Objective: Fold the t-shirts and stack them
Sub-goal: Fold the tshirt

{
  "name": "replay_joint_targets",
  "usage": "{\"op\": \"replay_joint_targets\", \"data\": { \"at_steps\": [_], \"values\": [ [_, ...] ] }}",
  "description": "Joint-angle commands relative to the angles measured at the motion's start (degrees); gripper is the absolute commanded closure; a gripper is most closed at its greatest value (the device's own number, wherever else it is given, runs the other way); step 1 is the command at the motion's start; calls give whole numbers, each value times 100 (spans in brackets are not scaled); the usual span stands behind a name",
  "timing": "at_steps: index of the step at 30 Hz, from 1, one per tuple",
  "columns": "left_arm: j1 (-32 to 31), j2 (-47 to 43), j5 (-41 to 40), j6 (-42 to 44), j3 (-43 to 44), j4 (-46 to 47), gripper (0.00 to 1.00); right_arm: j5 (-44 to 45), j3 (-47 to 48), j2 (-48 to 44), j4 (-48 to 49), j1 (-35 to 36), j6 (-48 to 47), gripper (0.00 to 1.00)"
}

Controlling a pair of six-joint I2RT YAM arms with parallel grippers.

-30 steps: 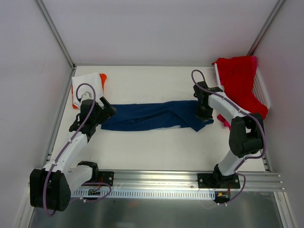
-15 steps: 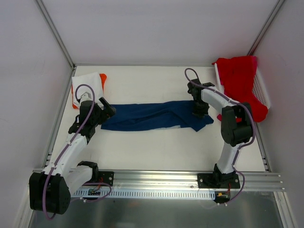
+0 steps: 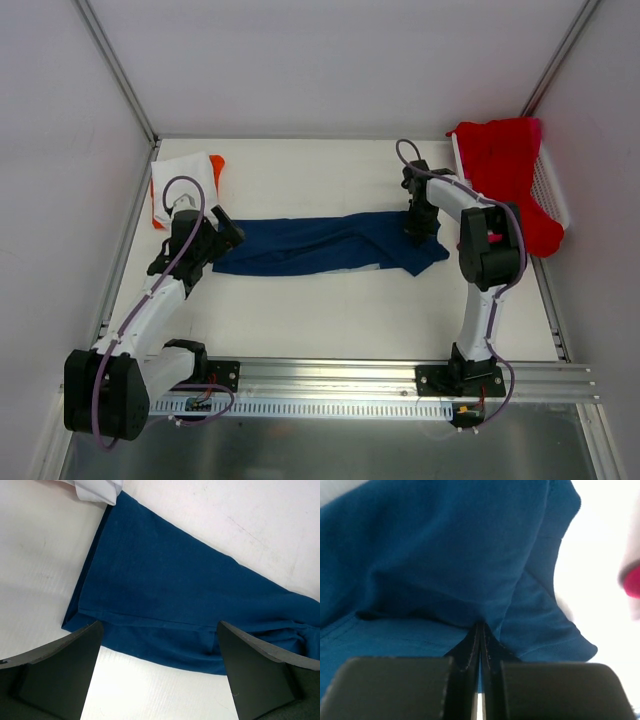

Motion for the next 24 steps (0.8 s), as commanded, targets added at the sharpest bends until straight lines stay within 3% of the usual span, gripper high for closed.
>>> {"op": "replay_joint_targets", "data": {
  "at_steps": [1,7,16,20,24],
  "values": [
    [-47,73,-128,122,269,130,1,-986,-52,-80,439,-156,-16,100],
    [-47,319,-111,122,304,200,1,-1558,-36,16,686,-463,-42,100],
    [-47,645,-67,105,401,306,1,-2149,939,605,651,-788,-78,100],
    [-47,680,-76,122,427,332,1,-2491,1615,1131,546,-903,10,100],
    [-47,741,-111,175,445,332,1,-2931,2930,1782,257,-947,124,99]
  ]
}}
